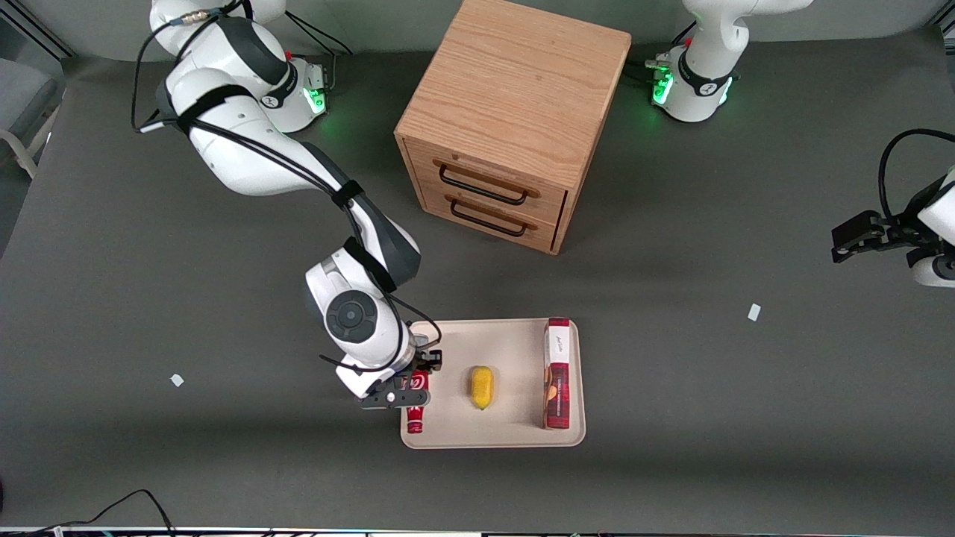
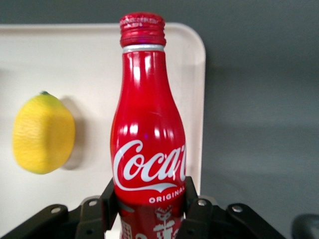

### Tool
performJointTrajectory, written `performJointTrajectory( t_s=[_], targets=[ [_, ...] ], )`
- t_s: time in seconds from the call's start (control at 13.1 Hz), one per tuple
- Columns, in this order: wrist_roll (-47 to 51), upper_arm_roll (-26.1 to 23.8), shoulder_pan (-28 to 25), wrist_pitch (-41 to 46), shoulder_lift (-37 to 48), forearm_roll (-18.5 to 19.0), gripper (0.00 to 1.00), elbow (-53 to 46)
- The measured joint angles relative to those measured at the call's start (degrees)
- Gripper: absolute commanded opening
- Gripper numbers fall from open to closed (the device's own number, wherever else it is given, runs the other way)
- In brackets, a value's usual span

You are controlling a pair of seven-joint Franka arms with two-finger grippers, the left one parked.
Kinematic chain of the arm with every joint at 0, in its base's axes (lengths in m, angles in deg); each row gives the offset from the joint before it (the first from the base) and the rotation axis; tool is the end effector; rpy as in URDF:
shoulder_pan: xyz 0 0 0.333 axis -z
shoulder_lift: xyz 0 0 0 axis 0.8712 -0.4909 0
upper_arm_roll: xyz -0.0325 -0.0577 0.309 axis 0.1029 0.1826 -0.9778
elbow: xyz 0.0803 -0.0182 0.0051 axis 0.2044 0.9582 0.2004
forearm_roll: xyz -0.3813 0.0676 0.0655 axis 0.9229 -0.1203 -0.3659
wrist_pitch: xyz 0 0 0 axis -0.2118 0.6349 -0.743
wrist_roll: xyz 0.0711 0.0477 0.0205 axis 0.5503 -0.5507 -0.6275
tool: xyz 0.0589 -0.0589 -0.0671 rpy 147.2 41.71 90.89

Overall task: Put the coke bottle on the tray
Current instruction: 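Lower the bottle onto the tray beside the lemon and open the right gripper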

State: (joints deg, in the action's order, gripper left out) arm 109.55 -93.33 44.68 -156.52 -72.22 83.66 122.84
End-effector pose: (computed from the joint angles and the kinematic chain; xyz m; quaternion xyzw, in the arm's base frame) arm 0.6978 0.3650 0.2284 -0.9991 -0.0089 -0.0269 0.0300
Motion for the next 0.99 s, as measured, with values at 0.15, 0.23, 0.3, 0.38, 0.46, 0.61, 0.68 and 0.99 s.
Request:
performJointTrajectory(
  t_s=[0.15, 0.23, 0.3, 0.38, 0.46, 0.61, 0.68, 0.99],
  targets=[
    [0.03, 0.03, -0.05, -2.11, -2.04, 0.0, 0.27, -0.09],
    [0.04, 0.07, -0.05, -2.91, -2.82, 0.0, 0.39, -0.15],
    [0.04, 0.08, -0.05, -3.19, -3.4, 0.0, 0.59, -0.34],
    [0.19, 0.08, -0.05, -3.29, -3.7, 0.0, 1.0, -0.59],
    [0.34, 0.08, -0.05, -3.29, -3.72, 0.0, 1.0, -0.75],
    [0.72, 0.08, -0.07, -3.3, -3.71, 0.0, 1.0, -0.86],
    [0.79, 0.08, -0.07, -3.3, -3.72, 0.0, 1.0, -0.85],
    [1.23, 0.08, -0.08, -3.36, -3.72, 0.0, 1.0, -0.93]
  ],
)
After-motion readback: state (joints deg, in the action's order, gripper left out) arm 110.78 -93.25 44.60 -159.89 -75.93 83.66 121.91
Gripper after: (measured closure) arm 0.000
